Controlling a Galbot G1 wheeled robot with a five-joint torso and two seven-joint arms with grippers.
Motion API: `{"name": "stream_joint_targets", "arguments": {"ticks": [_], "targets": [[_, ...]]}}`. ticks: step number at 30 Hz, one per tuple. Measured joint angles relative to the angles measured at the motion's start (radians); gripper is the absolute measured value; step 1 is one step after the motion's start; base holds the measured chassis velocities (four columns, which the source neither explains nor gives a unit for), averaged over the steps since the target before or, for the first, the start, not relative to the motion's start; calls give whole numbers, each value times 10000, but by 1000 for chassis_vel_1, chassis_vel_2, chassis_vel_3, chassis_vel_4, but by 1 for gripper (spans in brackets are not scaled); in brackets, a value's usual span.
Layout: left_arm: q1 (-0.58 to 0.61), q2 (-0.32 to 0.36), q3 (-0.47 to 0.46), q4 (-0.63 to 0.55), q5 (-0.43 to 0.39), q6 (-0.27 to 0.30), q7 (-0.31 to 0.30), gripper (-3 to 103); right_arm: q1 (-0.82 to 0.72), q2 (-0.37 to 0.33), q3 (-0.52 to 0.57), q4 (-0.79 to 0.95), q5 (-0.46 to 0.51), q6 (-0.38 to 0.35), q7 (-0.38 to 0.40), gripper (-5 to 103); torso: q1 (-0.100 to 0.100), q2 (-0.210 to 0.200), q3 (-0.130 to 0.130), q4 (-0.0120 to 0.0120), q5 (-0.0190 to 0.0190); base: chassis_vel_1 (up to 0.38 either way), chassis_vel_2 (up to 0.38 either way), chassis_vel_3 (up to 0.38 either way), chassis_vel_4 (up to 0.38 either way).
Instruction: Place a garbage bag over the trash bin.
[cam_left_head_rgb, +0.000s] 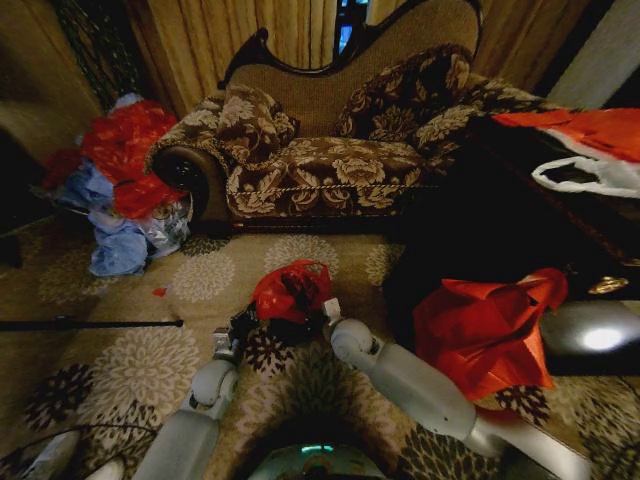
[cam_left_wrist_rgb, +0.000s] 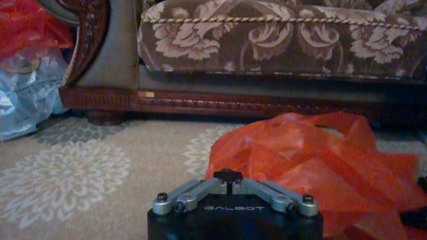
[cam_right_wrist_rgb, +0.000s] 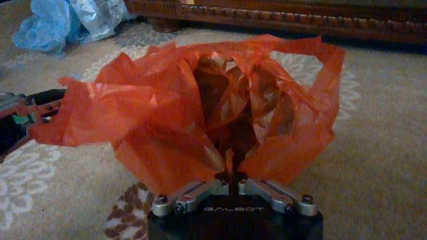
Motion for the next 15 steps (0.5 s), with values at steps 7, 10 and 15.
{"name": "stream_joint_targets", "arguments": {"ticks": [7, 10, 15], "targets": [[162, -41, 16, -151, 88, -33, -44, 0, -296, -214, 178, 294, -76, 175, -44, 0, 0, 0, 1, -1, -3, 0, 0, 0, 0], [176, -48, 36, -178, 89, 14, -98, 0, -306, -198, 249, 330, -151, 312, -34, 0, 1, -1, 1, -2, -3, 0, 0, 0, 0], [114, -50, 63, -179, 88, 52, -195, 5, -134, -57, 340, 328, -222, 450, -15, 0, 0, 0, 1, 0, -2, 0, 0, 0, 0]]}}
